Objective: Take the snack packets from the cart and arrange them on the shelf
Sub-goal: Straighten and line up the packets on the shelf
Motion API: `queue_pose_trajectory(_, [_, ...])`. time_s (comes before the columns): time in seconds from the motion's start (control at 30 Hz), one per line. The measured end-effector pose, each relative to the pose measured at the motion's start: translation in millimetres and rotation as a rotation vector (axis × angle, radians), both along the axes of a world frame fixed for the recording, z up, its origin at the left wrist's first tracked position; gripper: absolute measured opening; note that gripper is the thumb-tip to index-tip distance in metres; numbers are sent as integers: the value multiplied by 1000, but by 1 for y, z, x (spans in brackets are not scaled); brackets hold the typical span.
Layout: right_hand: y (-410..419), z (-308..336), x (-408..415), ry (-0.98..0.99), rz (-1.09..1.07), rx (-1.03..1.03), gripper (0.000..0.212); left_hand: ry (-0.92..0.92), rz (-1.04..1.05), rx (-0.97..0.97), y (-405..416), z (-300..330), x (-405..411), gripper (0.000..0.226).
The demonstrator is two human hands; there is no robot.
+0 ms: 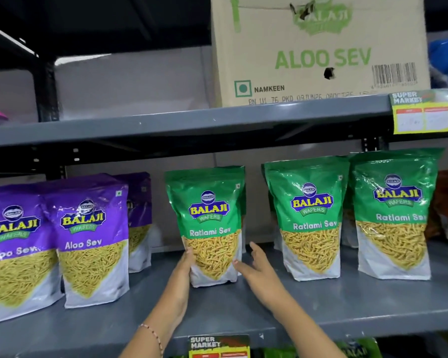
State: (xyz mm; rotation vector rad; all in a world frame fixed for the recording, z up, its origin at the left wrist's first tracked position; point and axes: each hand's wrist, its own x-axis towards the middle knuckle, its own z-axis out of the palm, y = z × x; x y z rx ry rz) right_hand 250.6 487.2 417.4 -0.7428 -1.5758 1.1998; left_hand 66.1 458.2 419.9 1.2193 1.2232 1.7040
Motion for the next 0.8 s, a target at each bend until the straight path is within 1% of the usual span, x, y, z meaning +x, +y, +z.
queue_pose_trajectory(0.03, [4,-1,-1,-1,30,2,69,8,-39,-8,-3,2,2,36])
queue_pose_trajectory(0.07, [6,-1,-1,-10,50,15,65,37,-57,-25,-9,2,4,39])
queue_pose_trajectory(0.1, [7,-3,-1,-18,55,25,67,54,-55,-45,-9,2,7,41])
queue_pose_trajectory(0.13, [9,-7,-1,-25,65,43,71,83,-59,-62,2,-3,2,43])
queue_pose_trajectory(0.17, [9,-10,1,-23,80,61,73,65,-73,-62,22,-12,-10,45])
queue_pose_trajectory(0.2, [5,-9,2,-4,84,72,71,55,-120,-65,47,-34,-34,51])
queue_pose_trajectory(0.23, [4,-7,3,29,90,71,66,44,-78,-92,69,-48,-55,57])
queue_pose_trajectory(0.27, [2,-6,3,41,87,64,58,58,-52,-110,76,-55,-60,58])
queue_pose_trajectory(0.3, [-1,-5,4,47,86,65,51,62,-86,-118,68,-49,-50,53])
queue_pose_trajectory(0.33, [-3,-4,5,42,70,64,47,67,-96,-145,45,-28,-28,47])
queue_pose_trajectory(0.37, [-3,-5,6,42,49,63,46,130,-93,-143,13,-2,1,40])
queue_pose_trajectory(0.4, [-1,-6,6,35,24,61,47,216,-124,-118,-8,8,16,33])
queue_pose_trajectory(0.43, [-4,-5,5,30,10,62,45,248,-121,-105,-12,11,20,34])
queue_pose_trajectory(0.5, [-8,0,5,36,-6,58,37,303,-132,-91,-7,10,18,54])
queue_pose_trajectory(0.57, [-8,-1,6,42,0,88,36,360,-105,-126,-10,8,16,87])
queue_pose_trajectory(0.6, [-9,-2,7,31,-15,101,39,367,-45,-139,-18,9,16,91])
queue_pose_trajectory(0.63, [-11,-2,10,11,-49,103,45,350,74,-109,-25,8,15,85])
queue_pose_trajectory(0.67, [-11,-3,10,-7,-110,123,45,341,201,-14,-37,7,9,77])
queue_pose_trajectory(0.73, [-15,-4,13,-17,-251,241,32,306,445,197,-63,9,-10,69])
queue_pose_trajectory(0.8, [-30,-1,7,-4,-397,395,29,199,663,310,-88,13,-47,66])
